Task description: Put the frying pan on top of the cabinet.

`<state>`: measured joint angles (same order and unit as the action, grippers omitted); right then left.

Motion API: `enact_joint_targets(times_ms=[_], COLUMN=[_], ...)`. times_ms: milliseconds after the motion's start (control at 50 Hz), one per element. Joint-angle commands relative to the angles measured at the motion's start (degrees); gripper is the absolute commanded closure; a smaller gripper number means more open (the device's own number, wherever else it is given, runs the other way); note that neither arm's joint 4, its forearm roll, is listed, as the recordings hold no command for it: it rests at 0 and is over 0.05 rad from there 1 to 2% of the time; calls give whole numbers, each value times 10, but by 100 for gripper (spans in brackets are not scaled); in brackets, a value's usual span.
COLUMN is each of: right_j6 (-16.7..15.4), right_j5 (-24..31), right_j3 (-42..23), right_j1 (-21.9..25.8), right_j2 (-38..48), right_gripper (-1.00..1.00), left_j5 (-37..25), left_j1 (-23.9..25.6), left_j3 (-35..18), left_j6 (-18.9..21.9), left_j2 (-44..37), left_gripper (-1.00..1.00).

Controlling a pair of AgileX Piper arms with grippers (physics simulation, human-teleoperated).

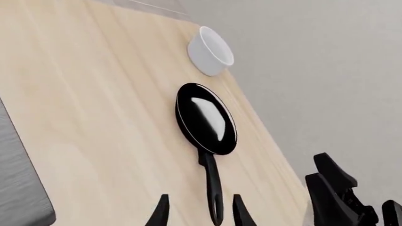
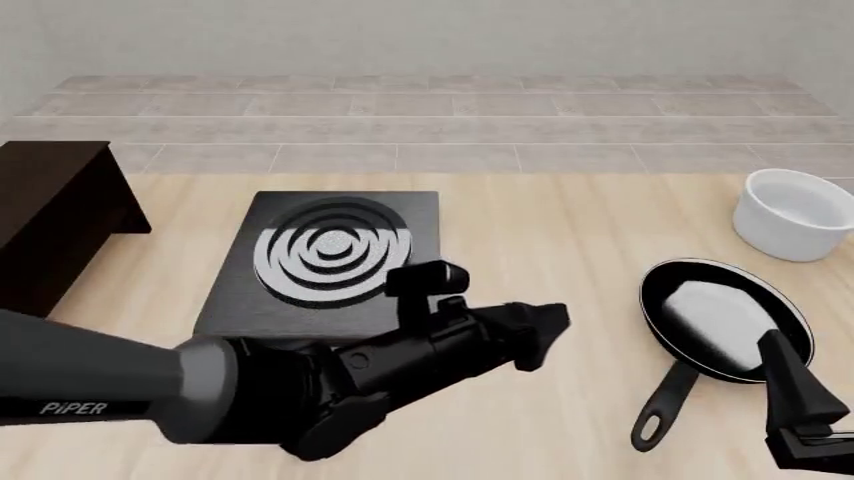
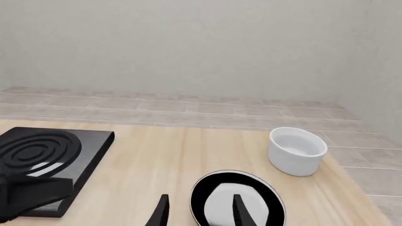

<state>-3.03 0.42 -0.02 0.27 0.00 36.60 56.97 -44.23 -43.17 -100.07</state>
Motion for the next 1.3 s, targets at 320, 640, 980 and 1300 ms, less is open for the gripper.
enact_joint_targets(times_ms=[320, 640, 980, 1300], right_j6=[-1, 2, 2, 5], right_j5=[1, -3, -4, -4], right_j3=[0, 0, 0, 0], right_j1=[1, -2, -3, -4], right_j2=[0, 0, 0, 0], right_gripper=[-100, -100, -100, -100], left_j5=[22, 31, 16, 7], left_j1=[29, 47, 48, 63], left_j3=[-66, -98, -130, -152], left_j6=[-12, -9, -12, -16], left_j2=[-98, -142, -172, -183], left_gripper=[-100, -100, -100, -100])
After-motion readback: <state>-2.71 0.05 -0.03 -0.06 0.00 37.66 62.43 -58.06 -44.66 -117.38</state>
